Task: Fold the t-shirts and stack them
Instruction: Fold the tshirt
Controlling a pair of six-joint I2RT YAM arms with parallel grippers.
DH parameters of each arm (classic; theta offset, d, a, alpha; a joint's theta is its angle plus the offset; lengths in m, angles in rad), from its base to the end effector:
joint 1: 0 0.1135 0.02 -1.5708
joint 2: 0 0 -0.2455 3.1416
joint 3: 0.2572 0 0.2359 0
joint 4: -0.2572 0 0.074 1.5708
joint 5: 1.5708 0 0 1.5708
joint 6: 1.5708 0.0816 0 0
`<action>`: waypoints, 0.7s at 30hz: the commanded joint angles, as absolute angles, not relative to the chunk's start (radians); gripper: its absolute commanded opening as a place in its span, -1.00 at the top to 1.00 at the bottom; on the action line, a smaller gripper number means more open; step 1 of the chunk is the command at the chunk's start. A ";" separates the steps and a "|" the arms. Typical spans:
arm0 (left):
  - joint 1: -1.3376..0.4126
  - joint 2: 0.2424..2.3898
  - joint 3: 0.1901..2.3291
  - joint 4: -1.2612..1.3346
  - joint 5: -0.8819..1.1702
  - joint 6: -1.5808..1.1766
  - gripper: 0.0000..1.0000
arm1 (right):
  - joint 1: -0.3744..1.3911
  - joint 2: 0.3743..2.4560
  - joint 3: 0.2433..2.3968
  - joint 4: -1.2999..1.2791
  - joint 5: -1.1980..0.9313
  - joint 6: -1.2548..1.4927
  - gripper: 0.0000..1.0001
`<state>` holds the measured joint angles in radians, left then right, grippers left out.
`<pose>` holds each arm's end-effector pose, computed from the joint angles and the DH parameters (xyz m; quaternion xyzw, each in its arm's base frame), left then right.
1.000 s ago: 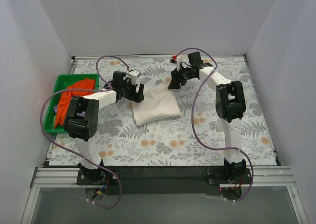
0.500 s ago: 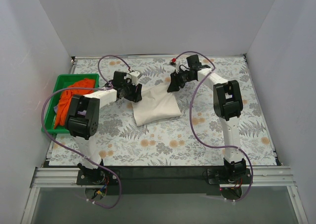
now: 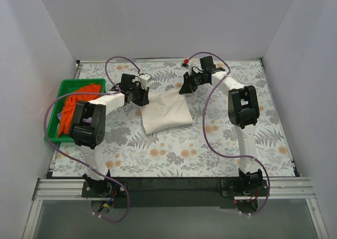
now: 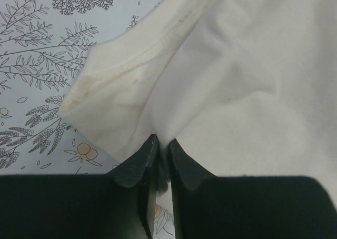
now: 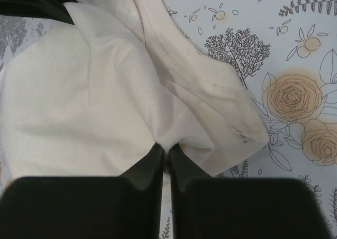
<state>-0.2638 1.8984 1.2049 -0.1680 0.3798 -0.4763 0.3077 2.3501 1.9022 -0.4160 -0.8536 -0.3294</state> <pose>0.3883 -0.1362 0.1326 -0.0325 0.9227 -0.2884 0.2539 0.4646 0.2122 0.1464 -0.4035 0.7662 0.3849 0.3193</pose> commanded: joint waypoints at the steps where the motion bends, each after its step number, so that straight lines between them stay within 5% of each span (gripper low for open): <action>1: -0.262 1.878 1.253 -0.183 0.408 -0.456 0.76 | 0.301 2.315 1.918 -0.400 -0.887 -0.334 0.93; 5: -0.262 1.858 1.269 -0.187 0.419 -0.449 0.96 | 0.291 2.269 1.891 -0.397 -0.874 -0.341 0.97; 21: -0.262 1.870 1.307 -0.175 0.428 -0.468 0.98 | 0.258 2.195 1.796 -0.362 -0.836 -0.333 0.97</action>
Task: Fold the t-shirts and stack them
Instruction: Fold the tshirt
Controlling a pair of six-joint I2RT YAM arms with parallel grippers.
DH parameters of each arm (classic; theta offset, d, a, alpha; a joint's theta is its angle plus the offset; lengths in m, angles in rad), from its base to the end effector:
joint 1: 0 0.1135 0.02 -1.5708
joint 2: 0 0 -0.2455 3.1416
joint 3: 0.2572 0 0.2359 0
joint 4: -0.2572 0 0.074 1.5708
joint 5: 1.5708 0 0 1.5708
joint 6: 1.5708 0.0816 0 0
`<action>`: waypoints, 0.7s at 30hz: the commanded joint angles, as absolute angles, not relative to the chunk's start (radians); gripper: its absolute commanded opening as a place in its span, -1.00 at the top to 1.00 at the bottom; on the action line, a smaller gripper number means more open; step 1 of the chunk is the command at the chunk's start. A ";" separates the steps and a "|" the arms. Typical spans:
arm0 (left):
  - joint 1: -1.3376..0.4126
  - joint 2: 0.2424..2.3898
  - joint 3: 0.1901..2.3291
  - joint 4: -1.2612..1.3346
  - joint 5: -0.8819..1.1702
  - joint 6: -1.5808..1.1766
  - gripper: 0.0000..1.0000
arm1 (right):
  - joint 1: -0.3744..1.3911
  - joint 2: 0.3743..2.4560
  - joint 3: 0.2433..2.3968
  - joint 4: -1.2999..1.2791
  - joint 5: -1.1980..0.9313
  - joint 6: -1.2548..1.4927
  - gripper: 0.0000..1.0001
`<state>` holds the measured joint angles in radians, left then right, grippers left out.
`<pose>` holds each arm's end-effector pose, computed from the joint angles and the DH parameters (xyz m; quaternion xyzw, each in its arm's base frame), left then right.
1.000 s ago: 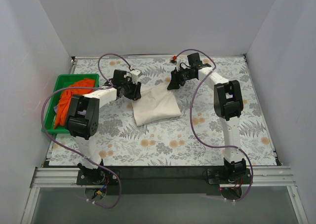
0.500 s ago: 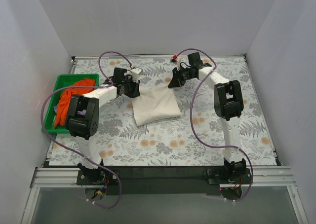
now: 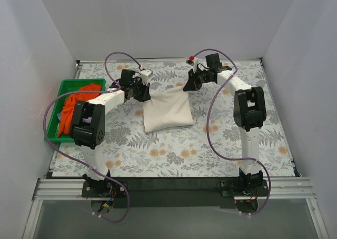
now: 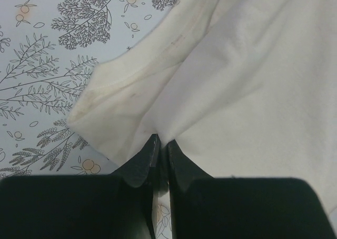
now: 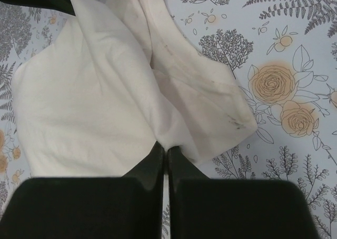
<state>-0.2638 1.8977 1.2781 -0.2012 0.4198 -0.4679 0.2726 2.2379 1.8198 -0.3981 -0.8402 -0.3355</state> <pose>0.3974 -0.1418 0.1537 -0.0168 0.9131 -0.3092 0.2652 0.4582 0.1912 0.1750 -0.3975 0.7649 0.3684 0.3481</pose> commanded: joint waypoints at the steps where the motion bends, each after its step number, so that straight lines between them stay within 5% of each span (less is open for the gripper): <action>1: -0.262 1.873 1.302 -0.167 0.422 -0.474 0.98 | 0.255 2.200 1.795 -0.353 -0.831 -0.325 0.97; 12: -0.262 1.922 1.276 -0.103 0.272 -0.523 0.97 | 0.253 2.279 1.856 -0.339 -0.792 -0.273 0.92; 16: -0.262 1.942 1.282 -0.089 0.247 -0.541 0.75 | 0.255 2.278 1.881 -0.328 -0.741 -0.236 0.64; 21: -0.261 1.945 1.308 -0.083 0.190 -0.572 0.02 | 0.255 2.241 1.893 -0.321 -0.701 -0.187 0.32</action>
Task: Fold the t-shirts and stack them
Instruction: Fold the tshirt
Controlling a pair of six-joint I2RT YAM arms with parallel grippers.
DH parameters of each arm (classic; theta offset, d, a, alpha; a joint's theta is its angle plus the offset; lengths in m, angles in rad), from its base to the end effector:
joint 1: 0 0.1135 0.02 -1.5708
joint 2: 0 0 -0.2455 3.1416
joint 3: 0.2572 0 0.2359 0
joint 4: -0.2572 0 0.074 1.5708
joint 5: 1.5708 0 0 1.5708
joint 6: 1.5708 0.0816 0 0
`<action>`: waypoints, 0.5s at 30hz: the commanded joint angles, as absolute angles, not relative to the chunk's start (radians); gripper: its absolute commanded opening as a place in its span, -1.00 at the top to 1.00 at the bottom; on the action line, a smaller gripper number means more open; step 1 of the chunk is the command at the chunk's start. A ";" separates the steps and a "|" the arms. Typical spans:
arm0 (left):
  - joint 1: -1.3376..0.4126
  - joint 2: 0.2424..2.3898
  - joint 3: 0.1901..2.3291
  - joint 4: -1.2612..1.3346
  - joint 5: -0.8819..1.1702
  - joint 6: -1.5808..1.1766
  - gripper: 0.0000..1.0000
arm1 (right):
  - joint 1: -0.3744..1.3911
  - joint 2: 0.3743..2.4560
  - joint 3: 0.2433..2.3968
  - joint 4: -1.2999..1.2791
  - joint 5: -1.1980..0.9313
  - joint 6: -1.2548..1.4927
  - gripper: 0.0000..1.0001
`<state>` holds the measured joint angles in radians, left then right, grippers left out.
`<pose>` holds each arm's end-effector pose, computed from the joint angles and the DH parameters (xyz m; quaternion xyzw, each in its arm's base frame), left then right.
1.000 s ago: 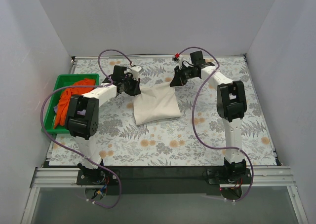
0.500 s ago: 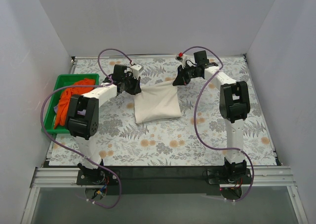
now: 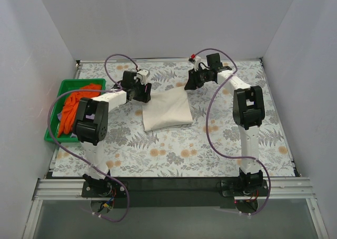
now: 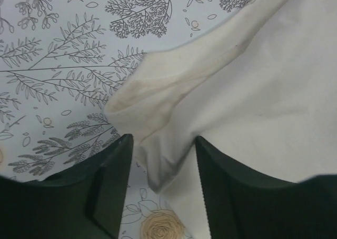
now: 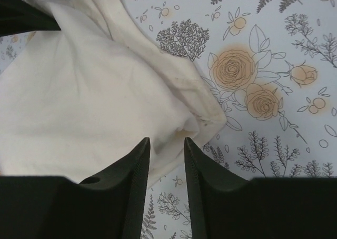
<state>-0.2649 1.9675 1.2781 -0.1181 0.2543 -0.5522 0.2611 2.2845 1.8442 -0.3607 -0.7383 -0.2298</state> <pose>0.4143 -0.1337 0.1306 -0.0850 0.9178 -0.2548 0.2923 0.4748 0.1837 0.1597 -0.3415 0.8056 0.3399 0.3449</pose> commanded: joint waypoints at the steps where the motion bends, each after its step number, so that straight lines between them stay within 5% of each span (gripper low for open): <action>1: -0.262 1.939 1.316 -0.083 0.155 -0.590 -0.07 | 0.255 2.232 1.893 -0.318 -0.696 -0.175 0.28; 4: -0.262 1.896 1.339 -0.092 0.104 -0.653 -0.54 | 0.255 2.201 1.890 -0.318 -0.698 -0.126 0.28; 9: -0.302 1.775 1.313 -0.139 0.014 -0.762 -0.58 | 0.265 2.163 1.859 -0.310 -0.796 -0.029 0.28; 10: -0.313 1.760 1.301 -0.143 0.015 -0.778 -0.87 | 0.271 2.161 1.846 -0.304 -0.825 -0.014 0.29; 15: -0.345 1.713 1.250 -0.143 0.133 -0.929 -0.73 | 0.299 2.189 1.825 -0.246 -0.951 0.100 0.28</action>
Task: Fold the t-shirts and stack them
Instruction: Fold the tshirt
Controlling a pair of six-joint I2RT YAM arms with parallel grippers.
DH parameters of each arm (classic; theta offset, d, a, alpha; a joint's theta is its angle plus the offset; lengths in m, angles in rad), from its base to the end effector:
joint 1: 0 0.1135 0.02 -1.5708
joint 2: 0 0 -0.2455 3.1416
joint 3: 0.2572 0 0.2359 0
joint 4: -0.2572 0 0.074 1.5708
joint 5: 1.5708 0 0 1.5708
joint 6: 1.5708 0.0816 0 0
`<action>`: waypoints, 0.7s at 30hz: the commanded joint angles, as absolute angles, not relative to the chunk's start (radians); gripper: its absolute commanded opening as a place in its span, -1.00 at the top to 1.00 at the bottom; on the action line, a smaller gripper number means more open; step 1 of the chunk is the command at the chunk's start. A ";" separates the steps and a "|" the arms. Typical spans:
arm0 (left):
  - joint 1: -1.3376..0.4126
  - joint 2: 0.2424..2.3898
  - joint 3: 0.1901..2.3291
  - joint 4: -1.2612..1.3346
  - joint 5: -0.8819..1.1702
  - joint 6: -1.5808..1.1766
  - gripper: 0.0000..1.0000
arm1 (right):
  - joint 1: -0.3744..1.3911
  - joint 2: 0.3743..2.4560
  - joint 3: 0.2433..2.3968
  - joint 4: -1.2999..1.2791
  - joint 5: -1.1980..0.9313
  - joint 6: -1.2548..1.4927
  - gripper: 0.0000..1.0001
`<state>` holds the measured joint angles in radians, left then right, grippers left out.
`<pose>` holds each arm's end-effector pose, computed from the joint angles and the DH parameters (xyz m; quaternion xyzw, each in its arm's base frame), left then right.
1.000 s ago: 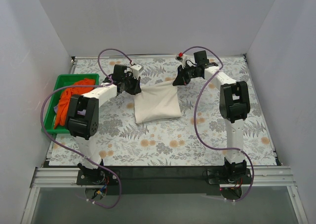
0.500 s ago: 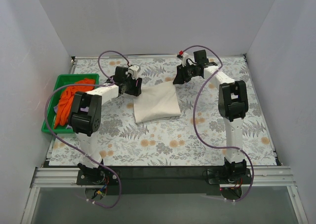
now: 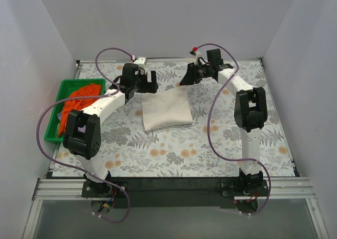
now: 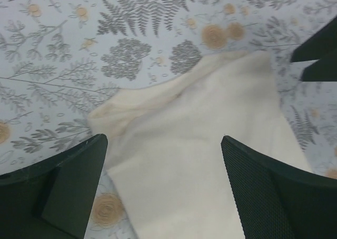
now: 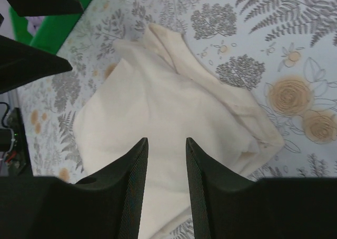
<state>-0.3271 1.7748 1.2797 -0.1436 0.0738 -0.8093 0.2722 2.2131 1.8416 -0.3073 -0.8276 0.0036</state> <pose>0.3993 -0.1418 0.2057 -0.1971 0.8709 -0.2694 0.3608 0.4674 0.1928 0.2020 -0.2825 0.7954 0.4136 0.3413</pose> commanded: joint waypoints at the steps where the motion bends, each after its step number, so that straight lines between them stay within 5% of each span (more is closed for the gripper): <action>1: -0.345 1.730 1.246 -0.135 0.149 -0.939 -0.63 | 0.304 2.200 1.828 -0.242 -0.959 0.107 0.28; 6: -0.344 1.850 1.305 -0.124 0.178 -0.992 -0.13 | 0.308 2.299 1.877 -0.229 -1.014 0.156 0.28; 13: -0.279 2.048 1.420 -0.089 0.192 -1.060 0.24 | 0.278 2.453 1.985 -0.199 -1.025 0.224 0.28; 21: -0.215 2.111 1.439 -0.078 0.268 -1.088 0.24 | 0.213 2.530 2.013 -0.172 -0.989 0.291 0.28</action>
<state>-0.2317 2.1250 1.4288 -0.0738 0.2493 -1.0771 0.2405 2.5389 1.9678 -0.2131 -1.0103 0.2615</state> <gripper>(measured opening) 0.373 0.358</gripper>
